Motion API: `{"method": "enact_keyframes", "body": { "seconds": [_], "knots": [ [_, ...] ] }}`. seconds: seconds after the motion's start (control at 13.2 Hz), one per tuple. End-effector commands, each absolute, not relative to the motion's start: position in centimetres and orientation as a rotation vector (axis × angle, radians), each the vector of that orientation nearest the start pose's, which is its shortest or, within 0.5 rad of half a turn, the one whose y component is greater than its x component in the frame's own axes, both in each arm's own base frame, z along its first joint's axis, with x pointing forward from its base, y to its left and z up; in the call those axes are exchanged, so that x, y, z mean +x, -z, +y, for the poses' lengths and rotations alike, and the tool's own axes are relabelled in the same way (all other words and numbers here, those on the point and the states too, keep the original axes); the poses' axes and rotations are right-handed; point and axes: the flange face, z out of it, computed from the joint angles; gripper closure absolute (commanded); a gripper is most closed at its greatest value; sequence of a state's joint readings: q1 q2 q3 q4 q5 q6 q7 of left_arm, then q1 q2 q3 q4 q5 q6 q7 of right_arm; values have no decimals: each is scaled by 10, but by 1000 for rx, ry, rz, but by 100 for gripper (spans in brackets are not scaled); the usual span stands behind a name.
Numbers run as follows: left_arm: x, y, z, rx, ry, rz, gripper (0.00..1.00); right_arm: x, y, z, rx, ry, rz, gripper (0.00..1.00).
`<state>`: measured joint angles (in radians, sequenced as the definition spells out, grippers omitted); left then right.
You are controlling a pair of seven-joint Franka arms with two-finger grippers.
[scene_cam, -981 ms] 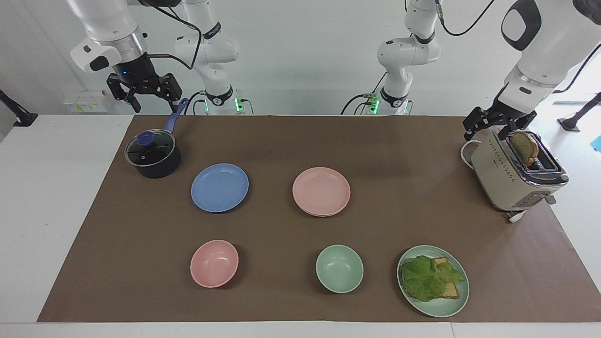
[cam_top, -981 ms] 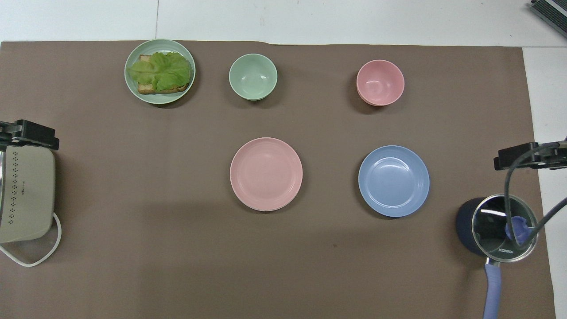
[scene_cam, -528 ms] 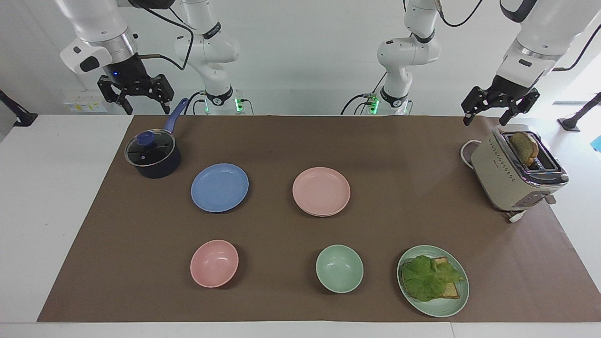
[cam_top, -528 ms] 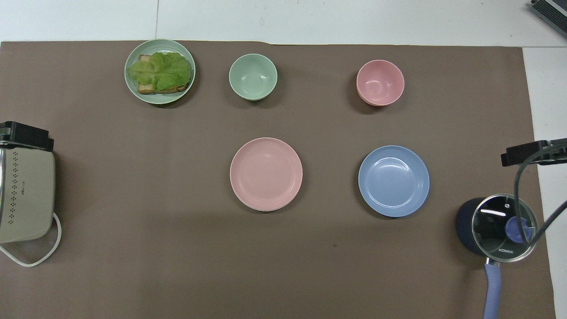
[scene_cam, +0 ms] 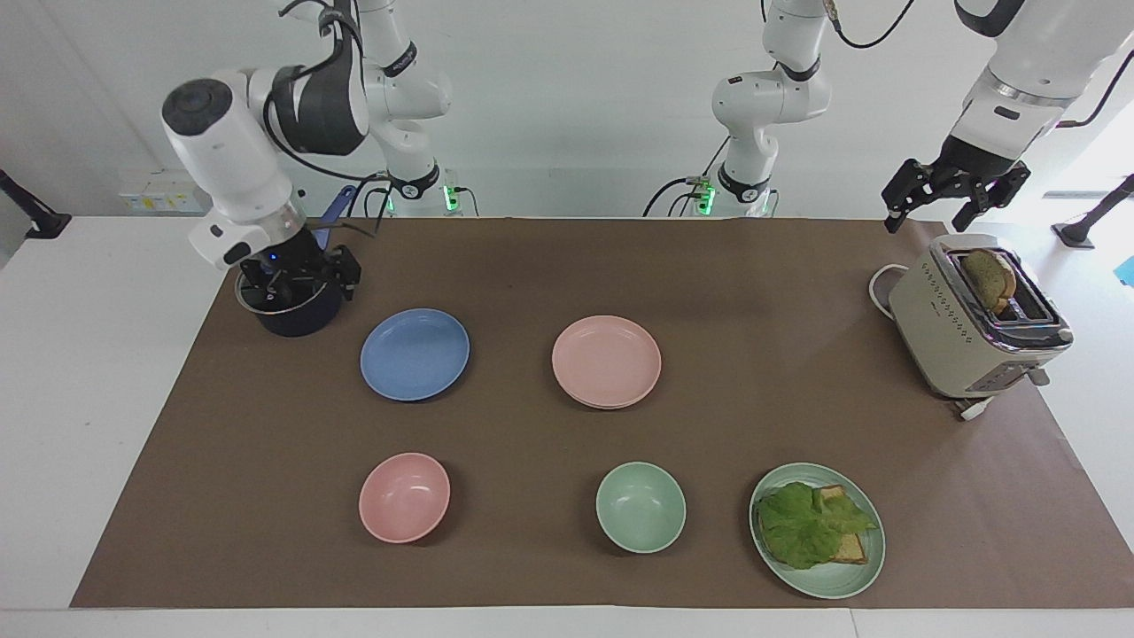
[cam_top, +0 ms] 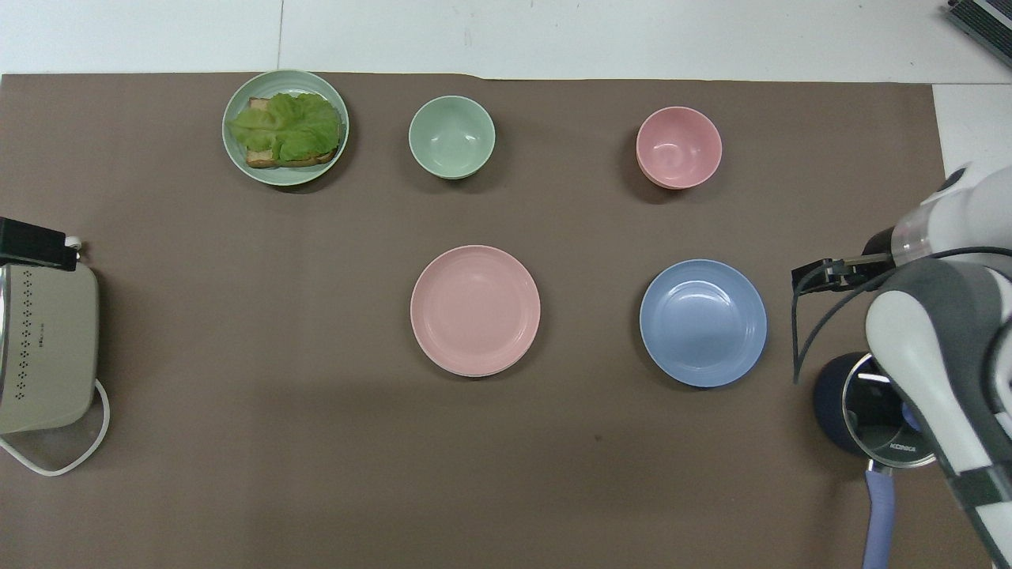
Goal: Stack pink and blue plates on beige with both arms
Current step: 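Reach the right gripper to the blue plate's rim and grasp it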
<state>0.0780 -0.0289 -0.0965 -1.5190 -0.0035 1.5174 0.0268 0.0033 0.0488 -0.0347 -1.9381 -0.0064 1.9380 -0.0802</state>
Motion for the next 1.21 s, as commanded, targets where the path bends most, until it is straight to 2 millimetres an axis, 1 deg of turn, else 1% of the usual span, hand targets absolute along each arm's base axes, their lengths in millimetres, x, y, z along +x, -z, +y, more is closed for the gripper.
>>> {"method": "enact_keyframes", "body": {
  "seconds": [0.0, 0.08, 0.15, 0.23, 0.3, 0.38, 0.45, 0.53, 0.6, 0.68, 0.83, 0.98, 1.13],
  "knots": [
    [535, -663, -12, -3127, 33, 73, 0, 561, -392, -21, -3129, -76, -166, 0],
    [535, -663, -11, -3127, 33, 71, 0, 558, -370, -22, -3129, -79, -175, 0],
    [535, -663, -10, -3127, 33, 68, 0, 554, -352, -28, -3128, -76, -186, 0],
    [535, -663, -9, -3127, 33, 66, 0, 549, -337, -37, -3126, -83, -196, 0],
    [535, -663, -9, -3127, 31, 66, 0, 541, -323, -40, -3122, -116, -193, 0],
    [535, -663, -10, -3127, 33, 68, 0, 537, -315, -43, -3121, -130, -188, 0],
    [535, -663, -11, -3127, 33, 71, 0, 537, -311, -43, -3120, -140, -188, 0],
    [535, -663, -11, -3127, 33, 71, 0, 537, -308, -43, -3119, -142, -184, 0],
    [535, -663, -10, -3127, 33, 68, 0, 537, -308, -42, -3119, -142, -184, 3],
    [535, -663, -9, -3127, 31, 66, 0, 537, -308, -41, -3119, -142, -186, 12],
    [535, -663, -9, -3127, 33, 66, 0, 536, -304, -35, -3116, -159, -200, 25],
    [535, -663, -10, -3127, 33, 68, 0, 537, -301, -34, -3107, -168, -187, 44],
    [535, -663, -10, -3127, 33, 68, 0, 539, -302, -32, -3104, -168, -186, 75]
  ]
}}
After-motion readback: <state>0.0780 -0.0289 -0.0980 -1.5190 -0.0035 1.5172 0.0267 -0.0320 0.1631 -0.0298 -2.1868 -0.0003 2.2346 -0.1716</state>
